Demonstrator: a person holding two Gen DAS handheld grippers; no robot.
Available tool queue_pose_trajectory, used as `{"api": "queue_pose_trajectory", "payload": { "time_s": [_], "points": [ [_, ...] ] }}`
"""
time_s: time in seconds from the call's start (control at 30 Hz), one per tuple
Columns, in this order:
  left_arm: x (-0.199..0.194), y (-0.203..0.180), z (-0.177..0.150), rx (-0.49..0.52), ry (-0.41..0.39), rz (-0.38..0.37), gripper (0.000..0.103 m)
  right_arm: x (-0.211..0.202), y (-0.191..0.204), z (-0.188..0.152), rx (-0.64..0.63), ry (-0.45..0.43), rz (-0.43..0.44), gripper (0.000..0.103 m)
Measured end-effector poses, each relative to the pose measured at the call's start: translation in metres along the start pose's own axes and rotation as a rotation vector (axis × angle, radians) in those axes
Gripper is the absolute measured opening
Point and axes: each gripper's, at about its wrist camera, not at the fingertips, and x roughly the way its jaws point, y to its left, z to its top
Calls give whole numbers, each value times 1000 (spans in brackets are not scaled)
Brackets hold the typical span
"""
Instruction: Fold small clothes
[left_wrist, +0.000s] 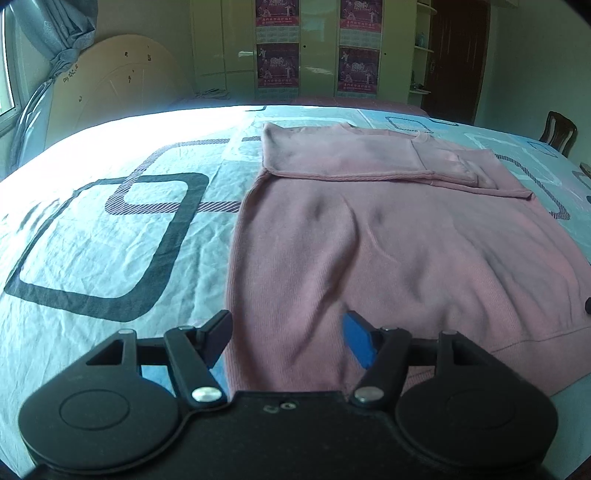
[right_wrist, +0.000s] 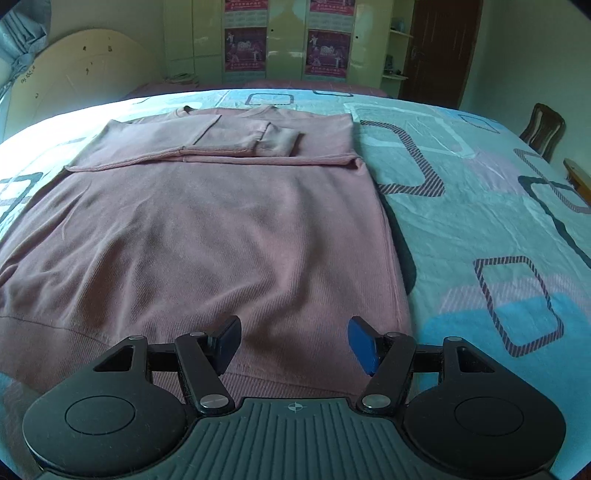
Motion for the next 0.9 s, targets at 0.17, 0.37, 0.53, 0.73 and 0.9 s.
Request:
{"api": "queue_pose_trajectory", "payload": {
  "time_s": [0.17, 0.37, 0.53, 0.73, 0.9],
  "points": [
    [-4, 20, -13, -62, 28, -8, 63, -7, -25, -13, 57, 16, -62, 64],
    [1, 28, -27, -130, 85, -65, 58, -10, -50, -25, 130, 39, -106, 66],
    [0, 29, -34, -157, 103, -93, 58, -12, -57, -32, 197, 55, -64, 66],
    [-2, 24, -38, -135, 124, -161, 42, -14, -63, -36, 288, 83, 11, 45],
    [-2, 20, -36, -131, 148, -213, 17, -14, -62, -34, 324, 104, 60, 19]
  ]
}}
